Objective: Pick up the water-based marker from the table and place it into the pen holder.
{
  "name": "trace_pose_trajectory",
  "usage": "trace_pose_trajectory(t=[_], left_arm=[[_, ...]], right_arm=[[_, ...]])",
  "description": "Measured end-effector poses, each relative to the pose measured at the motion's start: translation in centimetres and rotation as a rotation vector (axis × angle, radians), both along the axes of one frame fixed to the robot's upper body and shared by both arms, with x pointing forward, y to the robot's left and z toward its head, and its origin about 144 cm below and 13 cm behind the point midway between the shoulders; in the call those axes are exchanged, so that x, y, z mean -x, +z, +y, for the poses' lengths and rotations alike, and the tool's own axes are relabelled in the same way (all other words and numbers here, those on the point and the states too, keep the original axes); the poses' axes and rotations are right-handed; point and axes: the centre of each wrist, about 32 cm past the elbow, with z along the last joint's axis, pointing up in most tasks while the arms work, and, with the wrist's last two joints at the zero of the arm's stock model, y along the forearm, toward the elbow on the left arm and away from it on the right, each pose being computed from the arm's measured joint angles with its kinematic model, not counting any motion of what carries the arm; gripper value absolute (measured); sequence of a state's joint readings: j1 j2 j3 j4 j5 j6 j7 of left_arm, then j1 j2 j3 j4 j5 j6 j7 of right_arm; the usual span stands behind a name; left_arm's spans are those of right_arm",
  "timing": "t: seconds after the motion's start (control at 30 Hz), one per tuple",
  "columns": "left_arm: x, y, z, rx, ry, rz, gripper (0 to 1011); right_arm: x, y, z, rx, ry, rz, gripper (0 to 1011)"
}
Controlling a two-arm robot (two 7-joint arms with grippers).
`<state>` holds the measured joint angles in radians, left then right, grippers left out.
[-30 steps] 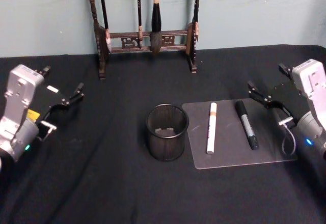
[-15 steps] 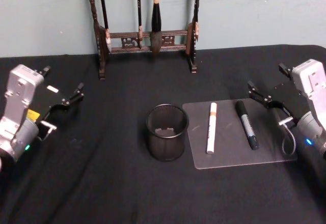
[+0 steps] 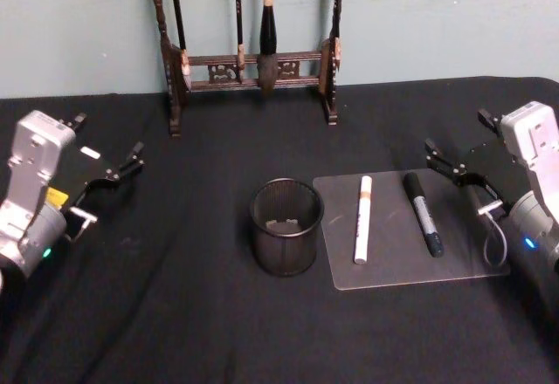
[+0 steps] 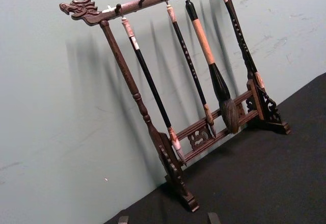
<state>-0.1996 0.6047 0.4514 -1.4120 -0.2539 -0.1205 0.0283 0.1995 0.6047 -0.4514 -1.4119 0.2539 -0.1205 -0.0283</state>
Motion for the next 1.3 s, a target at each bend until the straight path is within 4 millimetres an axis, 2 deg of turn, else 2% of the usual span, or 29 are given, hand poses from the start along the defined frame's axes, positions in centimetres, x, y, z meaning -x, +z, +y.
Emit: trace_pose_trajectory(t=[0.67,1.07,1.3], left_arm=[[0.0,0.0,0.0,0.0,0.0,0.0,1001],[0.0,0.0,0.0,0.0,0.0,0.0,1001],[0.0,0.0,0.0,0.0,0.0,0.0,1001]], right_arm=[[0.0,0.1,0.1,-0.006,0.0,0.018,1002],[0.0,2.2,1.0,-0.093,0.006,0.156,1002],[-0.3,3.8,2.5,-0.135,0.039,0.258,1002]])
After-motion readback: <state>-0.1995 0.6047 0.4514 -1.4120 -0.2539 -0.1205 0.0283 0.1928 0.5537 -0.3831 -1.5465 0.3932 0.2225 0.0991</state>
